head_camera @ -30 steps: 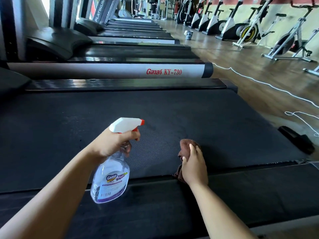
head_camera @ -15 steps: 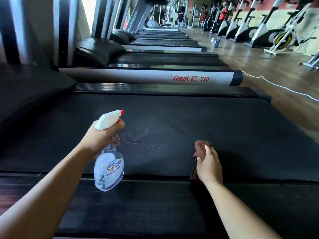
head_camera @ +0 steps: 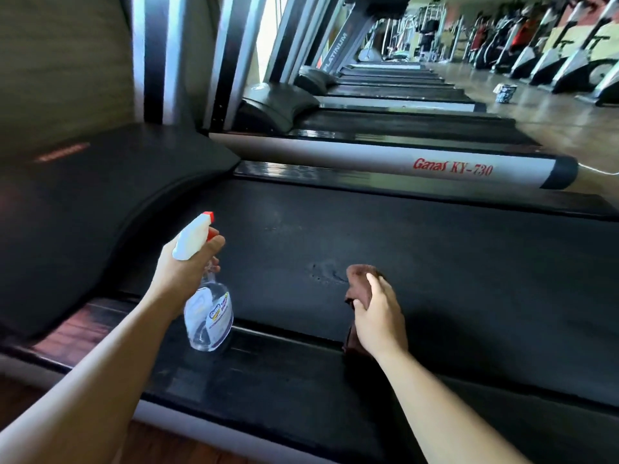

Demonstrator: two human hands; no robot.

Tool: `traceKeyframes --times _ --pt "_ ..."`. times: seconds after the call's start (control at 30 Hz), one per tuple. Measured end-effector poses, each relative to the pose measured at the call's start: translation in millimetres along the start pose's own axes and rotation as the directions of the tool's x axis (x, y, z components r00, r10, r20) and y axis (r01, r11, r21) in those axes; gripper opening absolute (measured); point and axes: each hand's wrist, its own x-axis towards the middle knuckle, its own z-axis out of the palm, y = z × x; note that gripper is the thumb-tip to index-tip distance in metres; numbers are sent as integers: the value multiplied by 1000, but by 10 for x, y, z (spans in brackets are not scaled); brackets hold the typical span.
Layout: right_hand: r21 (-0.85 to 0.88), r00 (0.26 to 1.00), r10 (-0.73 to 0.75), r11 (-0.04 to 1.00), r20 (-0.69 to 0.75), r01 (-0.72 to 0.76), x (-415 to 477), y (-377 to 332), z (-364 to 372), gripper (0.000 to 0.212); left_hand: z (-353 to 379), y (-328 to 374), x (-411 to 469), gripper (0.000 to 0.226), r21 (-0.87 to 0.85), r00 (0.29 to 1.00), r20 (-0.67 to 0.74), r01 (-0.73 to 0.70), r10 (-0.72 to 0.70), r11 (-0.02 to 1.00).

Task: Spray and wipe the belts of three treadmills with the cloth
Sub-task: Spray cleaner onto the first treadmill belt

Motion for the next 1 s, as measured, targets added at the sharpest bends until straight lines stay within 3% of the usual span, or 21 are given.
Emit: traceKeyframes --times 0.17,0.37,0.6,0.73,0.93,1.0 --pt "17 996 -57 998 67 56 -36 -363 335 60 -482 -78 87 9 -18 988 -155 -27 24 999" --pt "37 987 -102 994 121 99 -49 -652 679 61 -939 -165 167 11 -7 970 -243 -29 26 1000" --pt "46 980 -126 992 156 120 -112 -803 962 61 -1085 -185 124 22 -30 973 -229 5 -12 1000" --pt "68 976 -137 990 168 127 -114 -835 995 60 -1157 -155 47 26 65 986 -165 -2 12 998" --pt "67 977 -132 990 169 122 -125 -788 971 60 -1276 -65 -74 65 128 993 9 -116 116 985" --pt "68 976 -130 990 177 120 -148 -749 968 60 -1346 -35 -83 90 143 996 -49 -65 73 988"
